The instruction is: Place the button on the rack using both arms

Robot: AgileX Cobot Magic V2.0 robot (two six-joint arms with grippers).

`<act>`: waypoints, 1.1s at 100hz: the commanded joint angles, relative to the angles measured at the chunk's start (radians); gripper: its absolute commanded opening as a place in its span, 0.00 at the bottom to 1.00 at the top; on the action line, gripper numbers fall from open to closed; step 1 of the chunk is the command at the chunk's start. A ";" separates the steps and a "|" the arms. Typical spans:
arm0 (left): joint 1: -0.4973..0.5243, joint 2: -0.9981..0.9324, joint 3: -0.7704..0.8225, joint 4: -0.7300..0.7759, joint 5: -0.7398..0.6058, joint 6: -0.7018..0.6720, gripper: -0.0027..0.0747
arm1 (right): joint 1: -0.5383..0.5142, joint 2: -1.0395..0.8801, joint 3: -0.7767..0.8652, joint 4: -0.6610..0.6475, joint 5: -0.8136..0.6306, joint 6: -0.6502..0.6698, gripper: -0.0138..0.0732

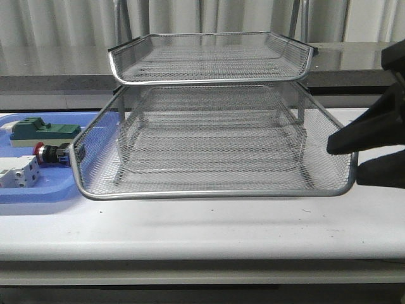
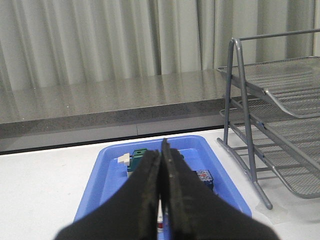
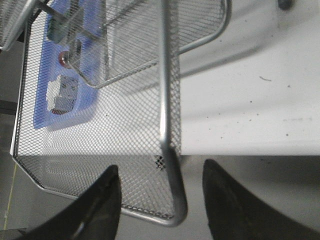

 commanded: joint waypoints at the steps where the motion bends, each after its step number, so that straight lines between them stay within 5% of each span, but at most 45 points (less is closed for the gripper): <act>1: 0.004 -0.033 0.047 -0.004 -0.081 -0.012 0.01 | -0.003 -0.069 -0.019 -0.050 0.024 0.034 0.62; 32: 0.004 -0.033 0.047 -0.004 -0.081 -0.012 0.01 | -0.004 -0.251 -0.139 -0.749 -0.015 0.558 0.62; 64: 0.004 -0.033 0.047 -0.004 -0.081 -0.012 0.01 | -0.004 -0.414 -0.353 -1.479 0.186 1.040 0.62; 96: 0.004 -0.033 0.047 -0.004 -0.081 -0.012 0.01 | -0.004 -0.605 -0.387 -1.604 0.238 1.093 0.61; 110: 0.004 -0.033 0.047 -0.004 -0.081 -0.012 0.01 | -0.004 -0.650 -0.387 -1.604 0.263 1.093 0.44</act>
